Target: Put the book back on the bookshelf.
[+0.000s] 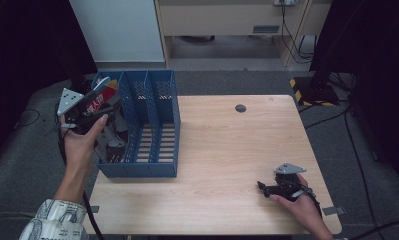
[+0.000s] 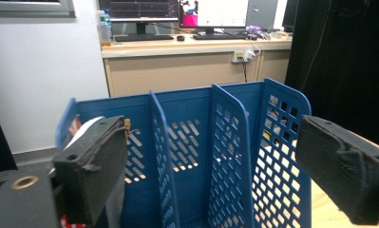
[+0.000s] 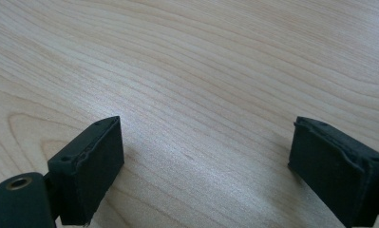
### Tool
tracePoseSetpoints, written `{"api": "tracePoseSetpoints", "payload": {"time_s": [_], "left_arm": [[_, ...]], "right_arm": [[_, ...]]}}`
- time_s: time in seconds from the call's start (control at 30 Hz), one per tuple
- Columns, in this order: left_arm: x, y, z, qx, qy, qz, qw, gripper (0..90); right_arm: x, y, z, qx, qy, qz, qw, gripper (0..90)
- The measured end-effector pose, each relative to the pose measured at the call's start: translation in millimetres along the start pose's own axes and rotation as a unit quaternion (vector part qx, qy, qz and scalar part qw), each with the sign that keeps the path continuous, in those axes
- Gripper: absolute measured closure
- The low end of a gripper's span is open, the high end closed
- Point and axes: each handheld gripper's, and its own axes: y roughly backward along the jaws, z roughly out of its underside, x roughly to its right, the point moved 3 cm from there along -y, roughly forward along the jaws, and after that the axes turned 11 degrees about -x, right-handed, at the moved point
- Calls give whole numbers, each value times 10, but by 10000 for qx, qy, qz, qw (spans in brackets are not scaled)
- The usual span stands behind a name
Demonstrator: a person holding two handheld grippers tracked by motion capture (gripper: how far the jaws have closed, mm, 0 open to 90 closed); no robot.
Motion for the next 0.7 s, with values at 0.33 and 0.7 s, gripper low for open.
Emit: {"api": "tracePoseSetpoints", "payload": {"time_s": [0.33, 0.7], "left_arm": [[203, -146, 39, -192, -91, 267, 9994, 44], [420, -304, 108, -400, -221, 461, 9979, 34]], "right_arm": [[-1, 0, 0, 0, 10, -5, 10000, 112], [0, 0, 0, 1, 10, -5, 10000, 112]]}}
